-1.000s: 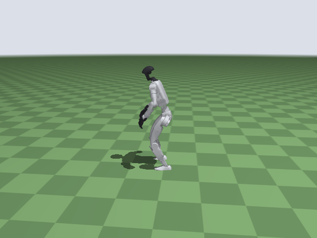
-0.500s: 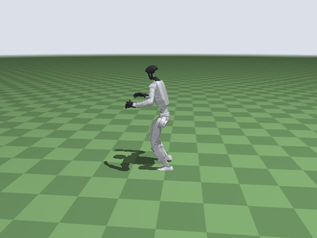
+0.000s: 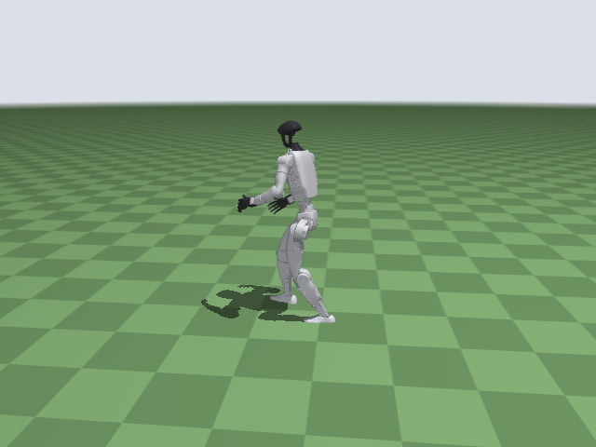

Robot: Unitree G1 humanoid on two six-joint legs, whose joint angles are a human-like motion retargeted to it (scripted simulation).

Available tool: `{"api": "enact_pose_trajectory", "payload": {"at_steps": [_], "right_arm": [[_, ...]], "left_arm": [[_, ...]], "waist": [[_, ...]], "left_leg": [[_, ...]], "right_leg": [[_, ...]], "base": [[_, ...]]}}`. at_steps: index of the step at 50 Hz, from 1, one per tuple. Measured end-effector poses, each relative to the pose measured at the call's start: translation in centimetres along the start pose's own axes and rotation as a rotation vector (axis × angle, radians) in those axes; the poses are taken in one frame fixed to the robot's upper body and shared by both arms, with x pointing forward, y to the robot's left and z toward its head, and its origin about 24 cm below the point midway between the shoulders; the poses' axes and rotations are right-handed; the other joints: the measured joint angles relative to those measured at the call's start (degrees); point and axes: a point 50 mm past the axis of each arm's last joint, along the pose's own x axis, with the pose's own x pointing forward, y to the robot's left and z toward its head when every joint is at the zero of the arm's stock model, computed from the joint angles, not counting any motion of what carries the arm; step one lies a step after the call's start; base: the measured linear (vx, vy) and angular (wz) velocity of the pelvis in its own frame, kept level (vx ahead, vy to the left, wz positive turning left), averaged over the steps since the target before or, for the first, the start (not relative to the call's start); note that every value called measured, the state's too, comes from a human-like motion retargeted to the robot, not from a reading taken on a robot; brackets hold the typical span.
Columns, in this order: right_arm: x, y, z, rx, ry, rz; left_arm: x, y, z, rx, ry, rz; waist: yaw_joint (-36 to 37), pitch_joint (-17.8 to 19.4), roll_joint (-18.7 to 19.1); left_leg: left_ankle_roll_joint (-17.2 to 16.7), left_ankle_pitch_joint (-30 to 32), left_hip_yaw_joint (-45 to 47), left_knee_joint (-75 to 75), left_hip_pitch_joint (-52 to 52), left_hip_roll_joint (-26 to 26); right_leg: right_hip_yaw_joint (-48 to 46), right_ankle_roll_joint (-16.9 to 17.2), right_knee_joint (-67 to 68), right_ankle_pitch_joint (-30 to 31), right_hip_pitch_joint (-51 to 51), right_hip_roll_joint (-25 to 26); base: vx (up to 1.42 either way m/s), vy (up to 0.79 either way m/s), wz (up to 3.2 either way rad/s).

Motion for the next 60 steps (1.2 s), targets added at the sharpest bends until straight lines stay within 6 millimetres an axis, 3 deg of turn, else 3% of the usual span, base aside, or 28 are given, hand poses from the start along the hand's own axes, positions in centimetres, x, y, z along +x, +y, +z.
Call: {"api": "enact_pose_trajectory", "payload": {"at_steps": [5, 15, 23, 25, 27, 35, 40, 50, 60], "right_arm": [[-0.2, 1.2, -2.0, 0.046, 0.098, 0.067], [-0.1, 2.8, -4.6, 0.127, 0.257, 0.134], [0.3, 2.8, -5.3, 0.123, 0.319, 0.133], [0.1, 3.0, -5.8, 0.118, 0.343, 0.132], [0.0, 2.8, -6.2, 0.109, 0.365, 0.124], [-1.0, 0.8, -8.2, 0.073, 0.479, 0.064], [-2.9, -0.2, -10.5, 0.038, 0.592, 0.035], [-6.0, -2.0, -13.5, -0.047, 0.762, 0.016], [-8.2, -2.4, -15.0, -0.125, 0.841, 0.033]], "left_arm": [[-0.3, -2.1, -2.3, -0.004, 0.111, -0.076], [-1.9, -5.5, -7.4, -0.045, 0.385, -0.191], [-3.0, -6.4, -10.0, -0.075, 0.546, -0.207], [-3.6, -6.8, -10.6, -0.084, 0.578, -0.209], [-3.7, -6.8, -10.9, -0.084, 0.596, -0.212], [-3.3, -6.3, -10.7, -0.038, 0.59, -0.235], [-3.3, -6.2, -10.6, -0.002, 0.579, -0.245], [-3.0, -4.6, -10.2, 0.059, 0.55, -0.213], [-5.1, -4.9, -11.7, 0.036, 0.622, -0.19]], "waist": [[0.3, -1.0, 0.6], [-0.4, -3.1, 2.2], [0.0, -2.5, 4.9], [1.1, -2.1, 6.0], [2.3, -1.7, 7.4], [5.0, -1.1, 9.5], [6.9, -1.2, 9.5], [9.0, -0.4, 6.9], [8.7, -1.3, 4.8]], "left_leg": [[-0.7, -0.9, 0.1, -0.2, 1.4, 0.5], [-3.5, -2.4, 0.9, 7.8, 0.6, 4.4], [-7.6, 5.3, -2.1, 21.3, -2.9, 9.9], [-9.0, 1.2, -7.3, 25.9, -5.4, 8.1], [-9.8, -3.5, -11.3, 30.7, -7.9, 7.3], [-10.2, -0.3, -10.4, 45.8, -15.4, 14.6], [-8.9, -2.0, -10.3, 49.0, -20.5, 17.4], [-7.8, -1.4, -11.7, 37.1, -29.9, 15.8], [-10.2, 8.6, -14.5, 14.3, -34.2, 8.7]], "right_leg": [[-0.1, -0.3, -0.8, 0.7, 0.3, 0.7], [-1.5, -5.5, 2.9, -11.1, 1.0, 2.9], [-2.5, -9.5, 2.2, -15.6, 5.0, 9.3], [-2.2, -10.5, 2.9, -16.4, 5.7, 12.5], [-2.3, -11.5, 2.0, -16.8, 7.1, 15.6], [-1.9, -13.6, -4.0, -17.8, 14.2, 21.2], [-0.6, -13.9, -3.6, -20.0, 16.9, 22.7], [3.3, -13.8, -7.4, -22.9, 24.6, 20.5], [4.4, -13.0, -3.5, -28.1, 27.2, 15.7]], "base": [[0.2, -0.1, -0.13], [0.24, -0.14, -0.09], [0.23, -0.18, -0.39], [0.2, -0.14, -1.02], [0.23, -0.12, -0.83], [0.25, -0.08, -0.31], [0.25, -0.04, -0.16], [0.23, -0.01, -0.01], [0.18, 0.05, 0.17]]}}
